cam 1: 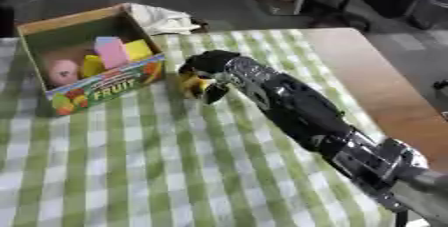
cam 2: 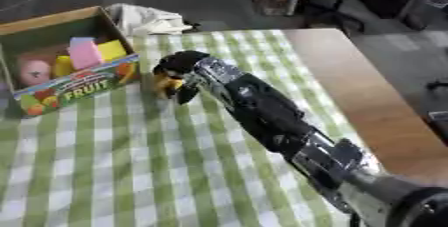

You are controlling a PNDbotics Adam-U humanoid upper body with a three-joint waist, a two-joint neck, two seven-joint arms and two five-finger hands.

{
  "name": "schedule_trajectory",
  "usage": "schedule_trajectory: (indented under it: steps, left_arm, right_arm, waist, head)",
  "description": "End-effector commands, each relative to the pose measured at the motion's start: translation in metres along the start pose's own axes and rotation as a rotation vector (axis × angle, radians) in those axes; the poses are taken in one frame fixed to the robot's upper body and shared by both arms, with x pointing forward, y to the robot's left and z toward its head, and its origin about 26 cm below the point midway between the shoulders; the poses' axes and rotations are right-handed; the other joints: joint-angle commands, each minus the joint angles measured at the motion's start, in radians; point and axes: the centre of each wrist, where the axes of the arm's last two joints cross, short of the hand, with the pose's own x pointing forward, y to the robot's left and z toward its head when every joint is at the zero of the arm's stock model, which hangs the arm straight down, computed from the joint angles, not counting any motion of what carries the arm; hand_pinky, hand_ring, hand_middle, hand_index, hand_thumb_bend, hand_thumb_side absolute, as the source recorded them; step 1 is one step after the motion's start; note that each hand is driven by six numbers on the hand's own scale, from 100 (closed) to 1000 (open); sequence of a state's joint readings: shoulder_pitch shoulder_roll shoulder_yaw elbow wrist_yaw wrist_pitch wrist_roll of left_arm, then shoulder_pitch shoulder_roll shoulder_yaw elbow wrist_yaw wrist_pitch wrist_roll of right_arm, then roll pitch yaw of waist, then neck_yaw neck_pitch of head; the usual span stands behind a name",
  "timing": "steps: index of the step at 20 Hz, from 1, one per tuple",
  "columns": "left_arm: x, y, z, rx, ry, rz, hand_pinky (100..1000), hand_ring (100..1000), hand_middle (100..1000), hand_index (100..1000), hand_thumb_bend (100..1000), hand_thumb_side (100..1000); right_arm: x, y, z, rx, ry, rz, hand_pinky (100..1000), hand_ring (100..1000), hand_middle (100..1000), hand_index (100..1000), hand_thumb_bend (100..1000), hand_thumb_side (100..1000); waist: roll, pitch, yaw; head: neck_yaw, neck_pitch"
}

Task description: Pick up objects on the table and place them in the box.

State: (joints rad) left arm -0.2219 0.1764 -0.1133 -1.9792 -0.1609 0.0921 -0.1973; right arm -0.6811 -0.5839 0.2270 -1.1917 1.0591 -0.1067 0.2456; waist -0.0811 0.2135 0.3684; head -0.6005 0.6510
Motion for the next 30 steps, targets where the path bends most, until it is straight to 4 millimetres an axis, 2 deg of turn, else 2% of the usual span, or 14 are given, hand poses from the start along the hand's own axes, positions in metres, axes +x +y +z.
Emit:
schedule_trajectory:
  steps: [1,6,10,14,21,25,27,28,29,30]
  left_arm:
    - [0.007,0.004,-0.001,0.008,-0.023,-0.019,607,640,556,803,100,733]
    - [0.007,0.004,-0.001,0.008,-0.024,-0.017,607,639,555,803,100,732]
    - [0.008,0.003,-0.003,-0.002,-0.030,-0.013,607,639,555,802,100,731]
    - [0.013,0.001,-0.008,-0.033,-0.058,-0.008,607,638,554,802,100,726]
    - [0.021,-0.004,-0.017,-0.078,-0.108,0.010,606,638,554,801,100,724]
    - [0.023,-0.007,-0.019,-0.092,-0.118,0.019,606,637,553,801,100,730]
    - [0.023,-0.008,-0.020,-0.097,-0.122,0.022,605,637,553,801,100,731]
    - [0.024,-0.008,-0.020,-0.099,-0.124,0.023,605,637,552,801,100,732]
    - [0.024,-0.008,-0.020,-0.101,-0.124,0.023,605,637,552,801,100,733]
    - [0.024,-0.008,-0.020,-0.102,-0.125,0.024,605,637,552,801,100,733]
  right_arm:
    - [-0.011,-0.042,0.011,-0.157,0.005,-0.002,699,572,273,890,109,158]
    - [-0.015,-0.095,0.024,-0.290,-0.021,-0.054,699,557,265,881,100,103]
    - [-0.016,-0.117,0.023,-0.337,-0.031,-0.102,703,555,270,880,100,100]
    - [-0.008,-0.119,0.009,-0.333,-0.073,-0.136,710,564,282,885,100,100]
    - [0.007,-0.105,-0.017,-0.320,-0.153,-0.212,724,571,305,877,100,100]
    - [0.021,-0.101,-0.027,-0.388,-0.236,-0.268,730,574,349,876,100,100]
    - [0.029,-0.100,-0.031,-0.429,-0.288,-0.295,749,626,501,912,100,100]
    - [0.032,-0.099,-0.033,-0.431,-0.308,-0.299,784,722,710,956,100,100]
    - [0.035,-0.097,-0.034,-0.416,-0.326,-0.290,821,792,850,994,100,117]
    - [0.038,-0.097,-0.035,-0.398,-0.335,-0.272,851,848,961,1000,100,240]
  waist:
    - [0.003,-0.019,-0.002]
    - [-0.001,-0.023,0.001]
    - [-0.004,-0.027,0.015]
    - [-0.016,-0.024,0.050]
    - [-0.027,-0.010,0.110]
    - [-0.030,-0.001,0.125]
    - [-0.032,0.001,0.128]
    - [-0.033,0.002,0.130]
    - [-0.034,0.002,0.130]
    - [-0.034,0.002,0.130]
  head:
    - [0.002,-0.007]
    - [0.005,-0.009]
    - [0.003,-0.012]
    - [-0.001,-0.024]
    - [-0.016,-0.031]
    - [-0.026,-0.029]
    - [-0.029,-0.030]
    - [-0.029,-0.031]
    - [-0.029,-0.031]
    - [-0.029,-0.031]
